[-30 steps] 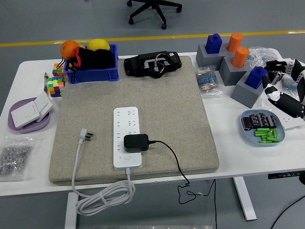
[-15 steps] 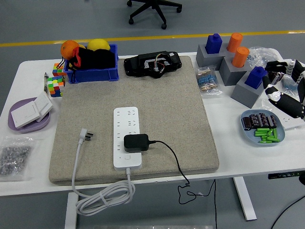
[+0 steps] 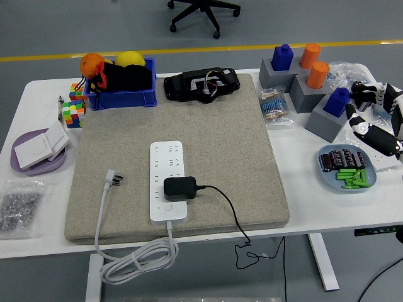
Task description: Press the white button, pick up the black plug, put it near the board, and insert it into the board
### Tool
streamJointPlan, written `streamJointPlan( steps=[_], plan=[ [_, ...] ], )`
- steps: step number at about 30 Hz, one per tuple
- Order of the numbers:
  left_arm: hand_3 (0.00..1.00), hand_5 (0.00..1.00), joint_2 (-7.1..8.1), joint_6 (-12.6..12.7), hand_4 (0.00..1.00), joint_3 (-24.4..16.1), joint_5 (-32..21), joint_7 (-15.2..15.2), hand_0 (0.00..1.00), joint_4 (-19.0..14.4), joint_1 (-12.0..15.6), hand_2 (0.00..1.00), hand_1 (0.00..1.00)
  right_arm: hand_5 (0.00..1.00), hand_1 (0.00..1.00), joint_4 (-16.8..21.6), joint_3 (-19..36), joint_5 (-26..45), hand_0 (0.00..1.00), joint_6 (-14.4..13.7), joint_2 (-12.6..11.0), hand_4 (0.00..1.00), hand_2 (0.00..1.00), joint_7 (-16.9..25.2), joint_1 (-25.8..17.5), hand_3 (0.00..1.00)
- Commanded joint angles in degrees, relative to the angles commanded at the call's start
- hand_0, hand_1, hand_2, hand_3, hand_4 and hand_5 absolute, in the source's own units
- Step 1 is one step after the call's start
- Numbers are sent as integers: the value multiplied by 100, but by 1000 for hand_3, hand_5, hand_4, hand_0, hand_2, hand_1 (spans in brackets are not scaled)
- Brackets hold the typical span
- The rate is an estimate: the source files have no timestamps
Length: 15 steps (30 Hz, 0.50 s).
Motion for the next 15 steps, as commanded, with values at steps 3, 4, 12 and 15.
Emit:
streamJointPlan(
  steps=[3, 4, 12, 15],
  plan=[
    [764, 463, 7, 2, 529, -8, 5, 0, 782, 0, -3, 684, 730, 221, 658, -3, 3, 1, 690, -4, -1, 715, 636, 2, -3, 680],
    [765, 463, 7, 4, 529, -3, -3, -1, 782, 0, -1, 684, 729, 221, 659, -7, 2, 4, 689, -5, -3, 714, 639, 3, -4, 650],
    [764, 463, 18, -1, 529, -5, 5, 6, 782, 0, -12, 684, 730, 223, 659, -51, -3, 36, 682, -3, -1, 713, 638, 3, 27, 648],
    [764, 463, 20, -2, 529, 10, -9, 2, 782, 0, -20, 684, 730, 223, 659, -39, 9, 54, 682, -10, 0, 713, 638, 11, 37, 648]
  ],
)
